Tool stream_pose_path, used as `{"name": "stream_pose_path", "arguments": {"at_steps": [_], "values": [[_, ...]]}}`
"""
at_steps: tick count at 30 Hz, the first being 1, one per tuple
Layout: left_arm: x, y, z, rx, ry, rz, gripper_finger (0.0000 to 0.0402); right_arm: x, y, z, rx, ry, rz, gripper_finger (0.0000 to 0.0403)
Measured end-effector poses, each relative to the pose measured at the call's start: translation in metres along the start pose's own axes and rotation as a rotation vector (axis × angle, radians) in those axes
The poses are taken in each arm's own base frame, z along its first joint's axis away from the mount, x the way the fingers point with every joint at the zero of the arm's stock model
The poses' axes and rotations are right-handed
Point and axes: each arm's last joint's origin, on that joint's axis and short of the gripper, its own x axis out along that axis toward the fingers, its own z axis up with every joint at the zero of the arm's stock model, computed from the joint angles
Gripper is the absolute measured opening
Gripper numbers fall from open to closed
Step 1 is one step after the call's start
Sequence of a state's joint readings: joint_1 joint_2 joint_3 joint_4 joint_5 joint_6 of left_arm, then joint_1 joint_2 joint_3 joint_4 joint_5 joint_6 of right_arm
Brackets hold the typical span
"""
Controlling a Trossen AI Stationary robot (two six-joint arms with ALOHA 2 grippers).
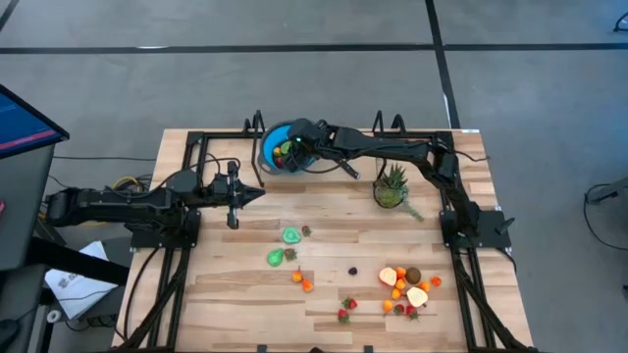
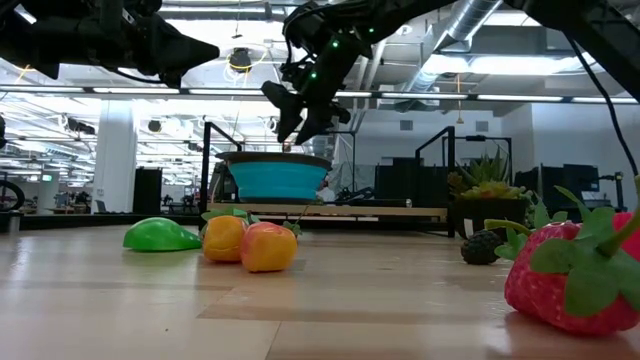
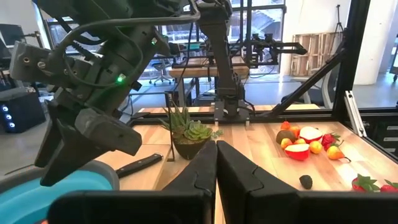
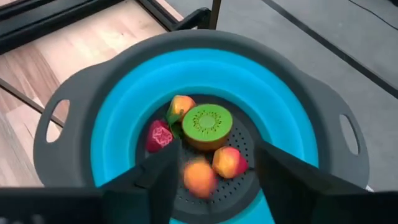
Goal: Pick & Place Fruit
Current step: Put the pear into the basket, then put the blackberry into the basket
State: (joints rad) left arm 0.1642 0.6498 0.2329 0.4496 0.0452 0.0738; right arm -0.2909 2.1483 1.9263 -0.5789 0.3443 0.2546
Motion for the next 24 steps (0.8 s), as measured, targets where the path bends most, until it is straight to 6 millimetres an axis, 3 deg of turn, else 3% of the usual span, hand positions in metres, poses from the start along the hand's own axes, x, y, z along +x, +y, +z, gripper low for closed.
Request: {"name": "stream_pose_path", "arguments": {"at_steps": [4, 9, 15, 20, 24], "values": [[0.0, 0.0, 0.0, 0.0, 0.0, 0.0, 0.0002, -0.001, -0.001, 0.0, -0.044, 0.01, -0.001, 0.0239], [0.0, 0.0, 0.0, 0.0, 0.001, 0.0, 0.0002, -0.029, 0.003, 0.001, -0.114, 0.044, 0.009, 0.0225], [0.0, 0.0, 0.0, 0.0, 0.001, 0.0, 0.0002, -0.068, 0.019, -0.004, -0.265, 0.08, 0.051, 0.0141], [0.0, 0.0, 0.0, 0.0, 0.001, 0.0, 0.0002, -0.093, 0.031, -0.029, -0.426, 0.264, 0.06, 0.0057], [0.0, 0.0, 0.0, 0.0, 0.002, 0.0, 0.0002, -0.108, 0.037, -0.049, -0.458, 0.426, 0.029, 0.0008]]}}
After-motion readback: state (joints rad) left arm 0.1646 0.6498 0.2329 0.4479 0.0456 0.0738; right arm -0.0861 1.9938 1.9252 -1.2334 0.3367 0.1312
